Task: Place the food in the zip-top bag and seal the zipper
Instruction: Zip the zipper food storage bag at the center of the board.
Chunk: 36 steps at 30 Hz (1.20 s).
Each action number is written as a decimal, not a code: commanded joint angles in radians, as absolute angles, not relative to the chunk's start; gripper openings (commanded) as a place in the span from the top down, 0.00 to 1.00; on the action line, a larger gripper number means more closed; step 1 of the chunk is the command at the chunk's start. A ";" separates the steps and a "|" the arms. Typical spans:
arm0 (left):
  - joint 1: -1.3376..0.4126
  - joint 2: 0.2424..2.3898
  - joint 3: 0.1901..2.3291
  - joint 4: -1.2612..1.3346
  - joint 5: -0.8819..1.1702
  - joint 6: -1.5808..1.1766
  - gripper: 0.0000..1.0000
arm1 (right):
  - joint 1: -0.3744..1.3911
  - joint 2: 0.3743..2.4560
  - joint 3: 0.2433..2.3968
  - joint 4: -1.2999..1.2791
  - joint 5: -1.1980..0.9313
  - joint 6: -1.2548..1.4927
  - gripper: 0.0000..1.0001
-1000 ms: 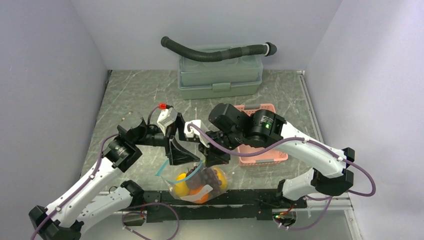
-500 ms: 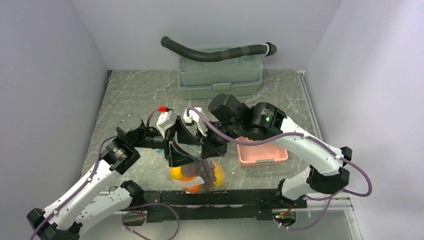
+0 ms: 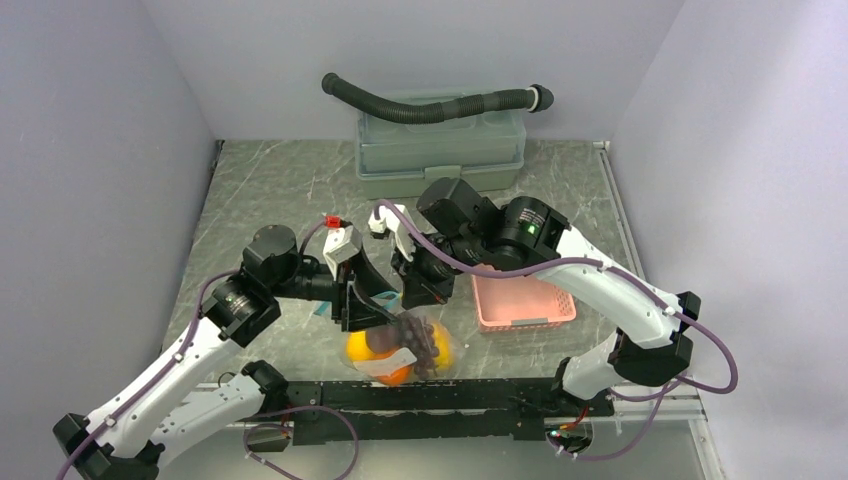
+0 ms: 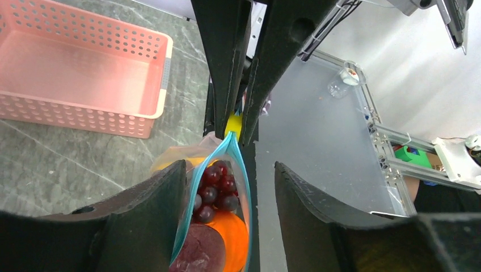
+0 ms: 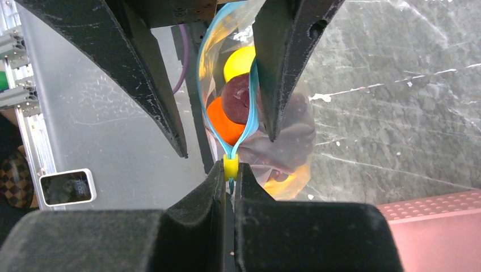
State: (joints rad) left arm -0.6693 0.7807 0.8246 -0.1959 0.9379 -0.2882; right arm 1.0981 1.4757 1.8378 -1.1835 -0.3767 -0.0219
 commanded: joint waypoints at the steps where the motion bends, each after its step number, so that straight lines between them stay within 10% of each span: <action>1: -0.675 0.768 0.872 -0.267 0.940 -0.230 0.41 | 1.088 1.451 1.896 -1.135 -0.403 0.024 1.00; 20: -0.676 0.769 0.909 -0.384 0.945 -0.160 0.99 | 1.085 1.442 1.899 -1.151 -0.410 0.023 1.00; 29: -0.676 0.754 0.936 -0.451 0.950 -0.114 1.00 | 1.085 1.423 1.850 -1.123 -0.412 0.009 1.00; 36: -0.676 0.735 0.921 -0.433 0.955 -0.114 1.00 | 1.084 1.307 1.683 -0.977 -0.380 -0.012 0.71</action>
